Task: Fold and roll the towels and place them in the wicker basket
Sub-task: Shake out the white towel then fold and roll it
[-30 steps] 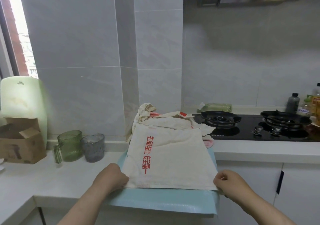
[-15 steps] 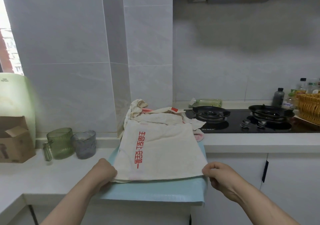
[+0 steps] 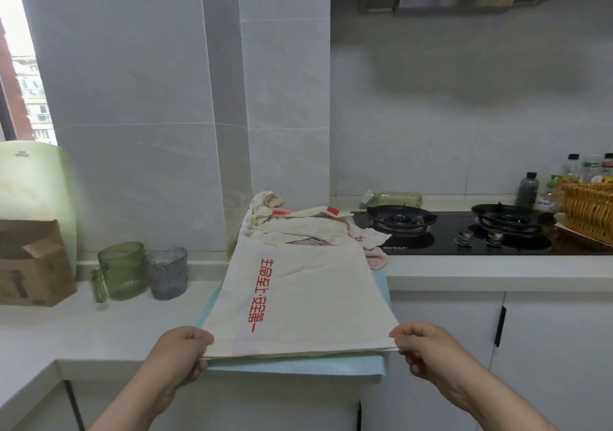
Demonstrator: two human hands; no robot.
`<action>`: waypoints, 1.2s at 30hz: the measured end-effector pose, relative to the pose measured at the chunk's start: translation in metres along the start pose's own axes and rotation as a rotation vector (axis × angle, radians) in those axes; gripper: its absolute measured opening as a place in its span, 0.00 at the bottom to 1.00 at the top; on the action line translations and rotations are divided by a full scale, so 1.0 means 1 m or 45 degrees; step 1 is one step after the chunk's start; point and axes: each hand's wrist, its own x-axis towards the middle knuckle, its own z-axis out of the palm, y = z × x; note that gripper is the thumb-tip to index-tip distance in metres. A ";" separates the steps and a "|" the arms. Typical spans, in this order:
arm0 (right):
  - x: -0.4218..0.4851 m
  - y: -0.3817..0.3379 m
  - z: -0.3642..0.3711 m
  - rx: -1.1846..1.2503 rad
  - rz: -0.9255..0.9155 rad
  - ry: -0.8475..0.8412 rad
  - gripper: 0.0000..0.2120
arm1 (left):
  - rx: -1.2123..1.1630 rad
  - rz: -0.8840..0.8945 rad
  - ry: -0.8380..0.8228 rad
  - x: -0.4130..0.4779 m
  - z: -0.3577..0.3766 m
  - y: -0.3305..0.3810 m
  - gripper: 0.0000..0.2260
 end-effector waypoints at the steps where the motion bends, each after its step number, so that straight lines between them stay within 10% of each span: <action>1: -0.004 0.000 0.000 -0.004 -0.011 -0.009 0.06 | -0.009 0.006 0.009 -0.004 -0.002 -0.002 0.07; 18: -0.068 -0.010 -0.013 -0.432 -0.375 0.043 0.09 | 0.517 0.743 0.084 -0.059 -0.036 -0.013 0.11; 36: -0.090 -0.031 -0.020 -0.428 -0.493 0.092 0.15 | 0.155 0.743 0.076 -0.084 -0.045 0.005 0.07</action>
